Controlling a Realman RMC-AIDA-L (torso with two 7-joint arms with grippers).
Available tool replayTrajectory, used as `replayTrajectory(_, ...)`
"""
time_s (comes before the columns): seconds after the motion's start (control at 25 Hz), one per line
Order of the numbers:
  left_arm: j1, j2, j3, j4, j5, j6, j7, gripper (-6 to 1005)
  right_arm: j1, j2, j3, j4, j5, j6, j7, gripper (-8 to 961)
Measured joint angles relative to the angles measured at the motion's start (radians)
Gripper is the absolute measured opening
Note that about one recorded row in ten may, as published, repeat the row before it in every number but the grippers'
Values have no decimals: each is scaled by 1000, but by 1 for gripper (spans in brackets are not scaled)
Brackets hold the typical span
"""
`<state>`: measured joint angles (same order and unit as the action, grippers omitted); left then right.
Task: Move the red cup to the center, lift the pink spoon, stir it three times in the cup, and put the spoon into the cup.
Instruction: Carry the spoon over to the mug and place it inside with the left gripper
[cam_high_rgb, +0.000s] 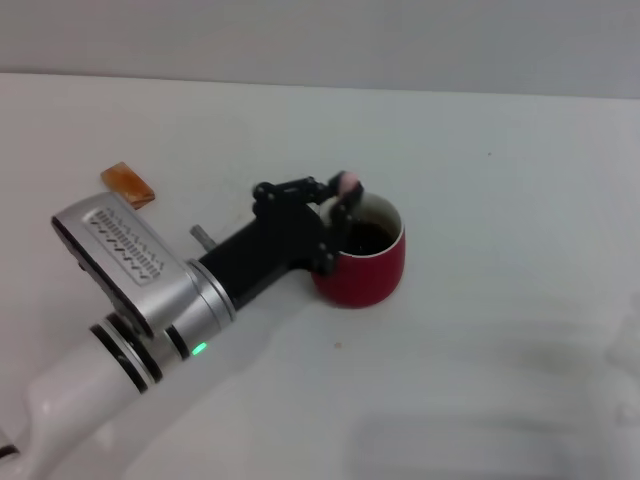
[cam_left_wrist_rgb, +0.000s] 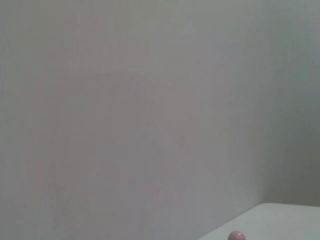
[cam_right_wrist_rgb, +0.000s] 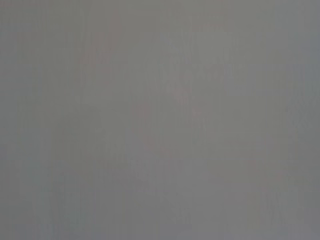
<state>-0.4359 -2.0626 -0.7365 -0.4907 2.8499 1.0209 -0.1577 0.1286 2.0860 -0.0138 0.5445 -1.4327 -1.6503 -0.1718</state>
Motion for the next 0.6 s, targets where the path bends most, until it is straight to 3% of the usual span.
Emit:
replayTrajectory(0.24,-10,-7,-64,20,-4,-7,-2,169,-3,0,0,2,0,0,0,0)
replayTrajectory(0.6,0,-10,-74,-17,-6,-9,-19,201,-5,0,0,3,0,-4,0,0)
